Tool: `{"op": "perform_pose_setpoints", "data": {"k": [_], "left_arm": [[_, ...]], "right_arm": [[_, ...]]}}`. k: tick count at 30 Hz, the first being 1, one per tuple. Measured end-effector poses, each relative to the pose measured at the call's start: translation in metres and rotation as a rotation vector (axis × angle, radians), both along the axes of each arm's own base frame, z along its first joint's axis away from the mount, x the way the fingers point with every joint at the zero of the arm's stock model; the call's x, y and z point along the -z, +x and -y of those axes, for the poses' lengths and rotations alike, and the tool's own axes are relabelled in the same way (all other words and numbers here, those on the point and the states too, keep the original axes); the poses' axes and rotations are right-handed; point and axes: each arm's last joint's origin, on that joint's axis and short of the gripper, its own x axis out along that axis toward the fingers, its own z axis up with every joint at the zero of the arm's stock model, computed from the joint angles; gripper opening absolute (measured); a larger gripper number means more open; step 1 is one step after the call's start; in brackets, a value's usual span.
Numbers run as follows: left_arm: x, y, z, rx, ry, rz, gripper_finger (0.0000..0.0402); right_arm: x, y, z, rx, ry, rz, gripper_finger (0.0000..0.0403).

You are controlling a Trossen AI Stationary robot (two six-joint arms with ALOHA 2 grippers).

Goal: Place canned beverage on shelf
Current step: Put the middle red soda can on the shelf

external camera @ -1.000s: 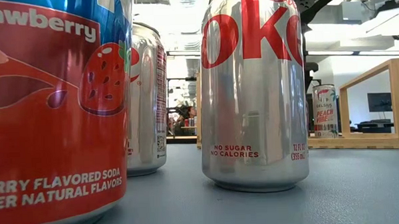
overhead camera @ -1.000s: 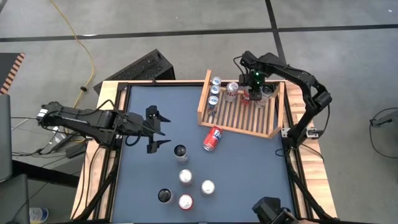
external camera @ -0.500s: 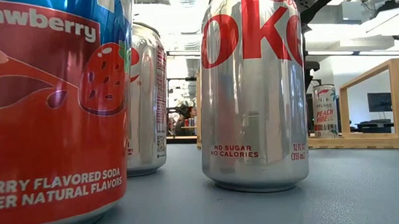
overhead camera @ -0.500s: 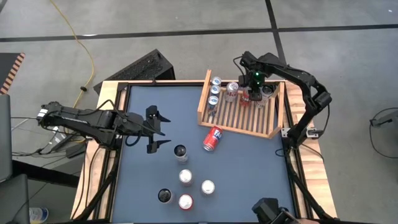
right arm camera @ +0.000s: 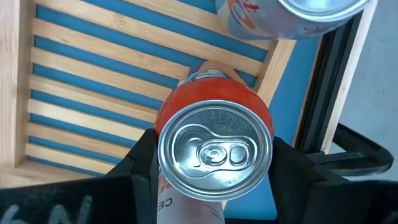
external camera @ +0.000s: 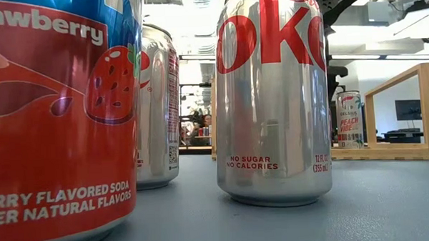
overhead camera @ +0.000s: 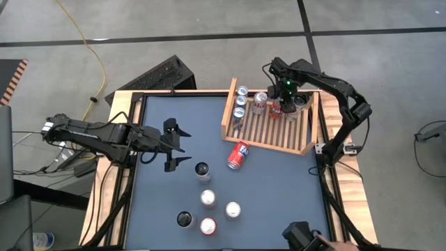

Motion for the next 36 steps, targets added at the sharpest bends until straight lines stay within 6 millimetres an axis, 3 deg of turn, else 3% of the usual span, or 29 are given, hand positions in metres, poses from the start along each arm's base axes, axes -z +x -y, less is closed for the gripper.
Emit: {"op": "perform_pose_setpoints", "data": {"k": [36], "left_arm": [[0.0001, 0.0, 0.0, 0.011, 0.02, -0.004, 0.038]], "right_arm": [[-0.0004, 0.0063, -0.0012, -0.012, -0.042, 0.003, 0.0271]]}}
